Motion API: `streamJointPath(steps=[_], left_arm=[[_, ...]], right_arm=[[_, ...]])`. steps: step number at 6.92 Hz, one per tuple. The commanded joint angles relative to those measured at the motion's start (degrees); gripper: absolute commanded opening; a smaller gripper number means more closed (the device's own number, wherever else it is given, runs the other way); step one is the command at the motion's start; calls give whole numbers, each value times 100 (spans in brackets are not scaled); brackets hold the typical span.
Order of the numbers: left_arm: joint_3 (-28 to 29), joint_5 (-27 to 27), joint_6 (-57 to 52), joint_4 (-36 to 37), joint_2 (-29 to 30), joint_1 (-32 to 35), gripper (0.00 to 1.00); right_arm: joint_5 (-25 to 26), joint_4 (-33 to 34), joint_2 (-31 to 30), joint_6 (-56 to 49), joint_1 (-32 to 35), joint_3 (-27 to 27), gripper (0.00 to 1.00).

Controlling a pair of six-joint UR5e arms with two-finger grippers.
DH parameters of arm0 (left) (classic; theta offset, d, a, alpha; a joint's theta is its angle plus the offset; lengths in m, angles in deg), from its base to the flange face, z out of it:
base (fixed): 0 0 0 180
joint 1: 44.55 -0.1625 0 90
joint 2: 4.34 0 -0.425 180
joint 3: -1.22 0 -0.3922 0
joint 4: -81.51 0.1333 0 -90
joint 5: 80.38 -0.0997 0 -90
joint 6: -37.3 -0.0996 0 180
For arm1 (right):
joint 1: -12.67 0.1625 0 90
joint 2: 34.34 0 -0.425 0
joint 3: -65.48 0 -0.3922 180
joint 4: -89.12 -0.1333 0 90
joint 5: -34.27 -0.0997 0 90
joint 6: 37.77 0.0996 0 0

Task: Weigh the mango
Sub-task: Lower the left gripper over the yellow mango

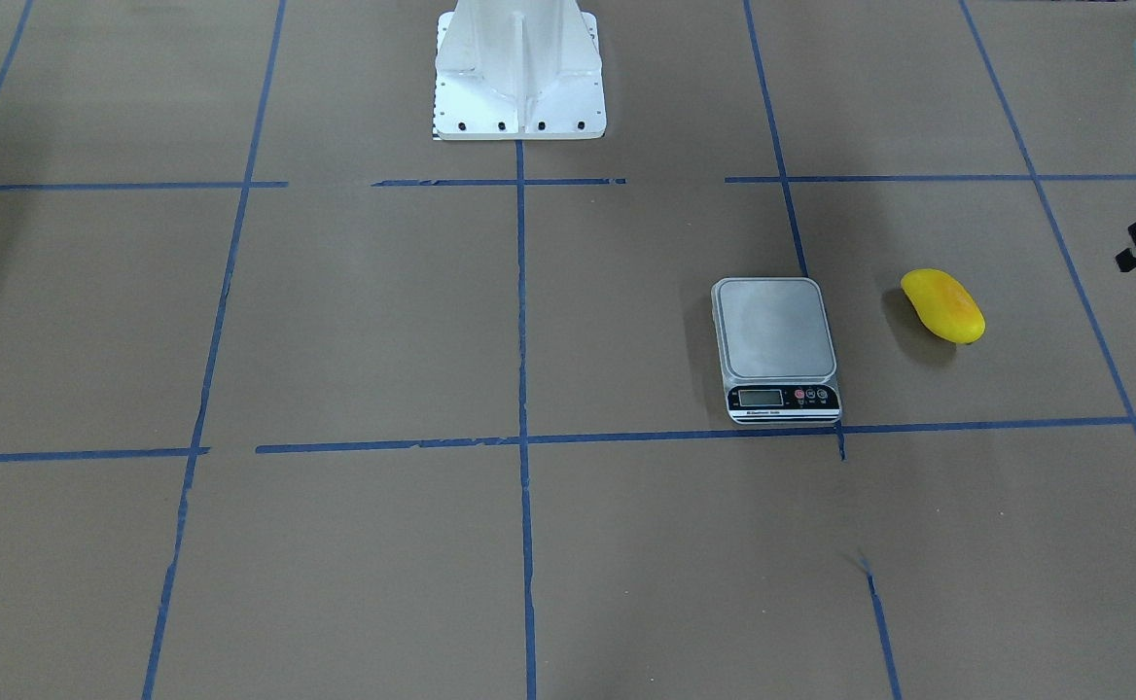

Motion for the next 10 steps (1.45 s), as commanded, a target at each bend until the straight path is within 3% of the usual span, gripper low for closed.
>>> streamJointPath(steps=[1,4,9,10], left_arm=[[66,-23,2522,-894,14,-1174,100],[450,-602,3023,-984,258,-1872,100],[1068,-648,3005,-1195,489,-2216,97],[1016,-648,3023,-1195,489,-2217,43]], right_arm=[[0,1,0,0,0,0,100],[0,-8,0,0,0,0,100],[0,-8,0,0,0,0,100],[0,1,0,0,0,0,100]])
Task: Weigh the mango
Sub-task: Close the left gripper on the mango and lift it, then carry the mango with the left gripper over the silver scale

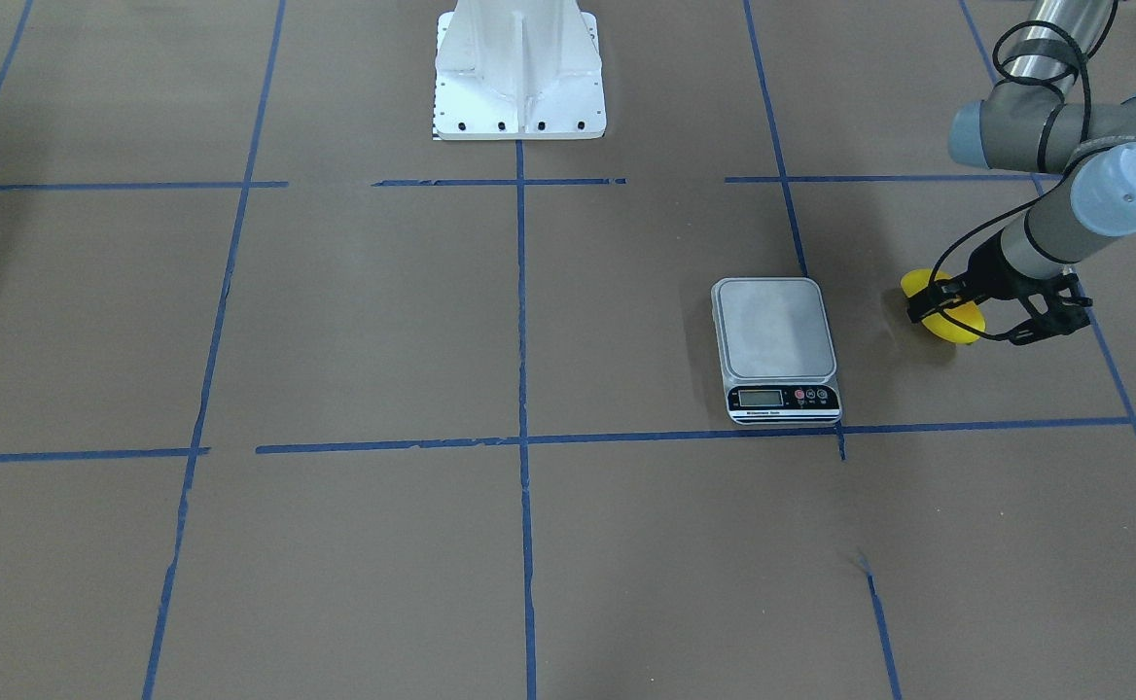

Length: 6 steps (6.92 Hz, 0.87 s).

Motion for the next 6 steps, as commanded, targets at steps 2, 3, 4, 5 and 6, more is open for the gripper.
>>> streamJointPath(steps=[2,3,4,5,6], left_arm=[[-685,7,45,170,2,3,0],[-1212,-2,63,859,211,-5,0],[-1313,-54,89,1509,944,-5,0],[-1105,-620,106,1673,1569,-119,0],[-981,-774,107,1674,1645,-546,0]], right_arm=[[0,5,0,0,0,0,100],[0,5,0,0,0,0,100],[0,5,0,0,0,0,100],[0,5,0,0,0,0,100],[0,5,0,0,0,0,100]])
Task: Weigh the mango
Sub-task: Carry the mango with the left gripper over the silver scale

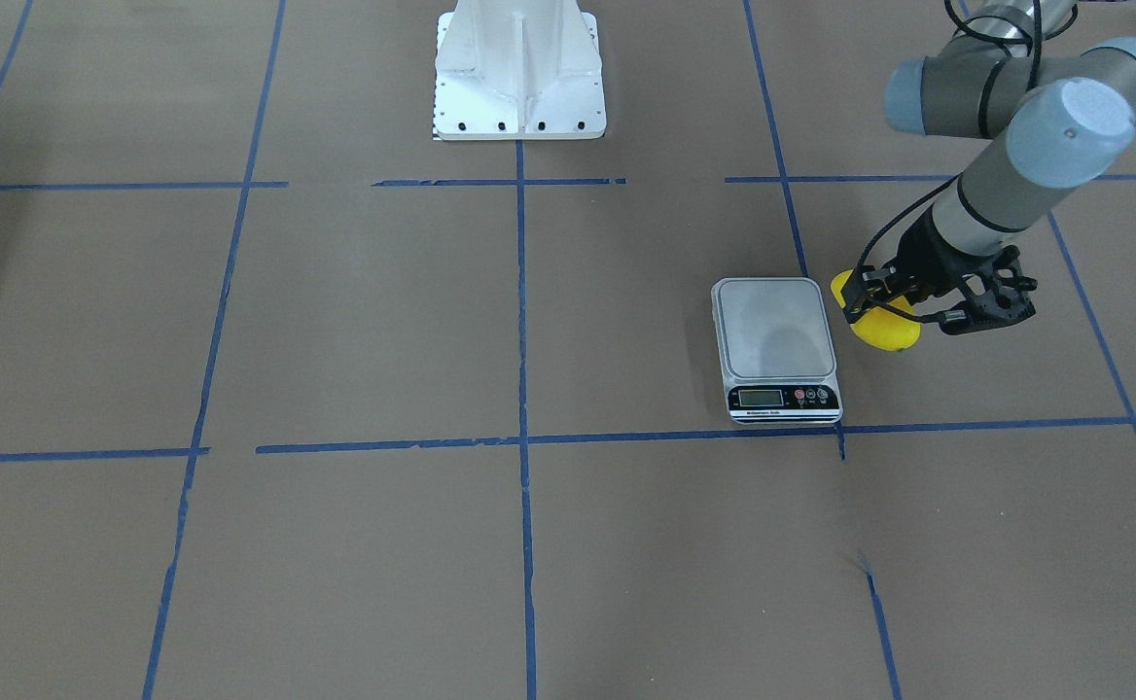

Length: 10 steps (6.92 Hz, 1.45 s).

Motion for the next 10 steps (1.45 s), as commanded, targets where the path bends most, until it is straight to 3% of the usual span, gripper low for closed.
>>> streamJointPath(steps=[1,3,6,7,8,10], left_arm=[[174,-527,18,142,380,-498,0],[534,-529,27,98,538,-780,0],[465,-485,27,107,548,-843,0],[517,-494,27,98,548,-843,87],[509,-503,35,98,539,-851,100],[221,-529,18,98,495,-756,100]], right_arm=[[0,0,0,0,0,0,100],[0,0,0,0,0,0,100],[0,0,0,0,0,0,100],[0,0,0,0,0,0,100],[0,-8,0,0,0,0,100],[0,0,0,0,0,0,100]])
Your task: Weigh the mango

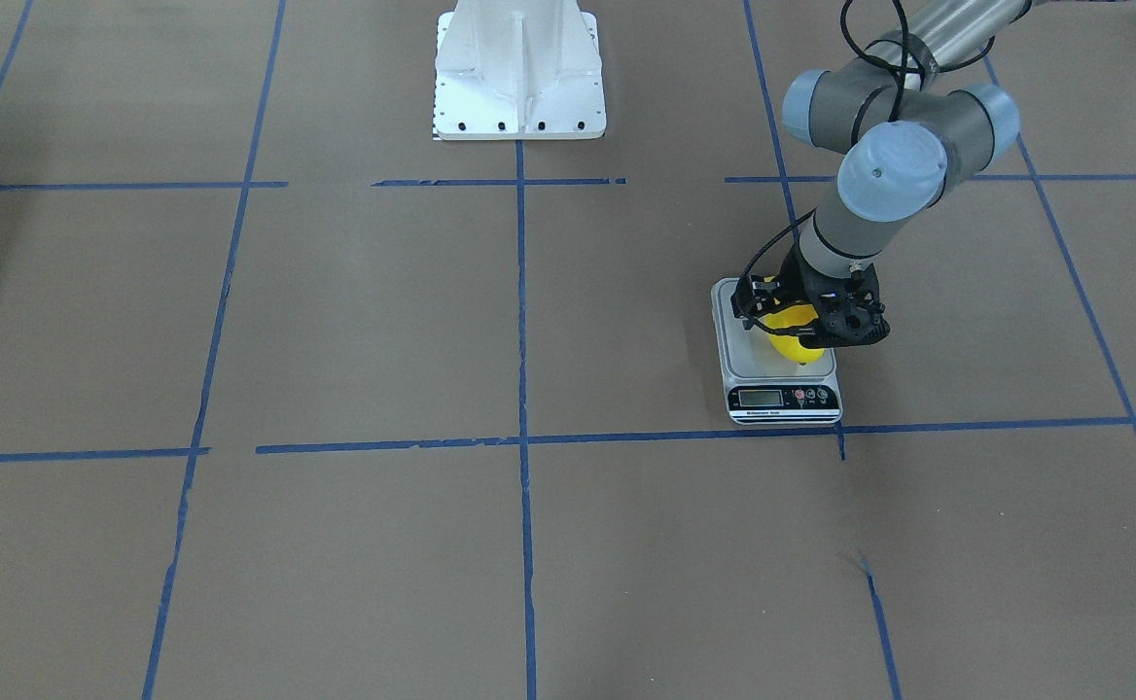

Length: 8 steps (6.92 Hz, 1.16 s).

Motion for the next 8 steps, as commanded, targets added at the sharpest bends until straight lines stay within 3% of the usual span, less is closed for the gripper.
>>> streamJointPath(steps=[1,3,4,6,8], left_arm=[[-495,9,-157,9,-206,596,100],[-1015,45,-1661,9,-1283,1598,100],[-886,219,-2801,26,-1663,2308,100],[-54,1385,-5646,43,-2158,4099,100],[178,1478,-6852,340,-2484,5175,100]], right_arm=[[0,-6,0,0,0,0,100],[0,2,0,0,0,0,100],[0,2,0,0,0,0,100],[0,-6,0,0,0,0,100],[0,2,0,0,0,0,100]])
